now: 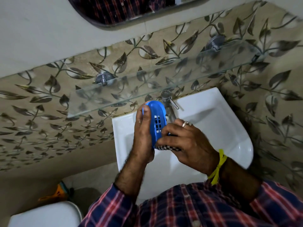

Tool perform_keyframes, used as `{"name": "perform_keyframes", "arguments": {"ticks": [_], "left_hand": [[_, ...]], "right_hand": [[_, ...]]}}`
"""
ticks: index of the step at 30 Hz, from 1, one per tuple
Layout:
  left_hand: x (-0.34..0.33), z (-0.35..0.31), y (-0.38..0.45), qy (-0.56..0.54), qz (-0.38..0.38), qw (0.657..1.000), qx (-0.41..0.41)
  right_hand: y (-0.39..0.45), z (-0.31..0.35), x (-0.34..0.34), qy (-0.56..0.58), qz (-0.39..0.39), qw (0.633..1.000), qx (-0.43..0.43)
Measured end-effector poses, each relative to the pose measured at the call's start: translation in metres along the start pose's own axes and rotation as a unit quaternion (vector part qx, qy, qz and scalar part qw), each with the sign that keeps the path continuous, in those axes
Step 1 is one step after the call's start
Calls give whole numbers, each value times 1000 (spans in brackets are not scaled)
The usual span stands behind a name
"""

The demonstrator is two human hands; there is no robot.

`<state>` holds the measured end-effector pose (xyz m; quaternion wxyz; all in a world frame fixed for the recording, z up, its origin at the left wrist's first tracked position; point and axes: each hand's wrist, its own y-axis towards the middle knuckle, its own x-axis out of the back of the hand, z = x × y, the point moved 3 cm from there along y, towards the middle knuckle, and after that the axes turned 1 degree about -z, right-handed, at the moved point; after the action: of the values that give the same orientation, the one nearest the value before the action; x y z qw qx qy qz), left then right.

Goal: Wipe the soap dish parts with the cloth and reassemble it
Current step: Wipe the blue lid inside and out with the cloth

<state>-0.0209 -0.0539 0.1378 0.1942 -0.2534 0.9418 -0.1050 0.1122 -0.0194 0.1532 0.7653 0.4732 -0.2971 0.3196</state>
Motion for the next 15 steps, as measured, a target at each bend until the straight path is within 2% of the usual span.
{"name": "perform_keyframes", "arguments": {"ticks": [4, 6, 7, 8, 10, 12, 15], "left_hand": [[5, -3, 6, -50, -20, 999, -1], [9, -4, 8, -53, -51, 997, -25], [11, -3, 9, -67, -62, 995, -30], [12, -1, 9, -84, -66, 994, -27], [12, 5, 8, -122, -52, 991, -7], [7, 9, 7, -126, -38, 991, 7], [3, 13, 11, -10, -74, 997, -14]], "right_hand": [[-2, -13, 2, -40, -10, 999, -7], [-3, -21, 7, -22, -63, 996, -65], [-4, -25, 10, 19, -117, 985, -122], [-6, -32, 12, 82, -181, 961, -195], [-7, -46, 9, 216, -257, 876, -346], [-4, -53, -3, 363, -233, 783, -449], [3, -46, -15, 502, -200, 684, -490]]}}
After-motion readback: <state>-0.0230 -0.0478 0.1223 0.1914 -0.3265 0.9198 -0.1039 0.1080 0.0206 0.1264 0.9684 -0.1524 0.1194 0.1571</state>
